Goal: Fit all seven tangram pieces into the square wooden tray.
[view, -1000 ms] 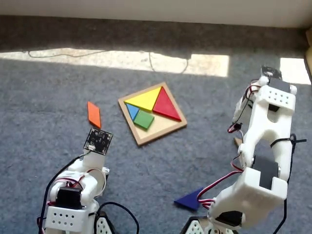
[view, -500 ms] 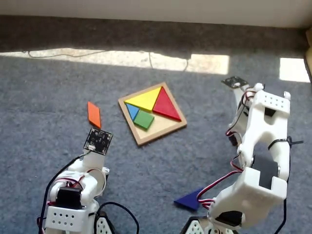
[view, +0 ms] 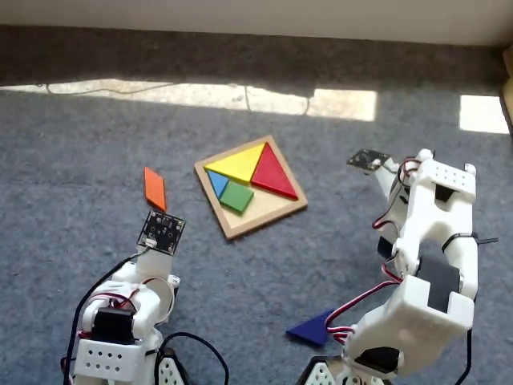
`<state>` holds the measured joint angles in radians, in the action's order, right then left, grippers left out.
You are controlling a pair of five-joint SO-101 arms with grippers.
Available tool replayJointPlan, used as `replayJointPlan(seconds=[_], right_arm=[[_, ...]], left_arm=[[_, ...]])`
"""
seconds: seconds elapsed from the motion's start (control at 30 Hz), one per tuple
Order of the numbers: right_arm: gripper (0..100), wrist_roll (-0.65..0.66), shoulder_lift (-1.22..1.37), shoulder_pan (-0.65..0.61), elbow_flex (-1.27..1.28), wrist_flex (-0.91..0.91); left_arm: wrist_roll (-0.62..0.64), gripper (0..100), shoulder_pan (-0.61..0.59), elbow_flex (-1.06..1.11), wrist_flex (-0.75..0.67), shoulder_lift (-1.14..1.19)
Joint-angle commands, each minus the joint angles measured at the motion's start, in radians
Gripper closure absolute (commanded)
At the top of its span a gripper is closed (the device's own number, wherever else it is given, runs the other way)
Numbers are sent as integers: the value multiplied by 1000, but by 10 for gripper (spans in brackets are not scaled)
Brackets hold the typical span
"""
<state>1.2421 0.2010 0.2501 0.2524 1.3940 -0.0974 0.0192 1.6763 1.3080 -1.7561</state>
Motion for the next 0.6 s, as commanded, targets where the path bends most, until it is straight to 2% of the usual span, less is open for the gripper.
replayJointPlan(seconds=[0.0, 0.17, 0.37, 0.57], right_arm=[[631, 14, 38, 21, 30, -102], [642, 18, 153, 48, 30, -130], [787, 21, 170, 74, 30, -130], [792, 21, 170, 76, 30, -128]], left_arm=[[9, 994, 13, 21, -2, -21], [9, 994, 13, 21, -2, -21], [9, 994, 13, 21, -2, -21], [9, 994, 13, 21, -2, -21]])
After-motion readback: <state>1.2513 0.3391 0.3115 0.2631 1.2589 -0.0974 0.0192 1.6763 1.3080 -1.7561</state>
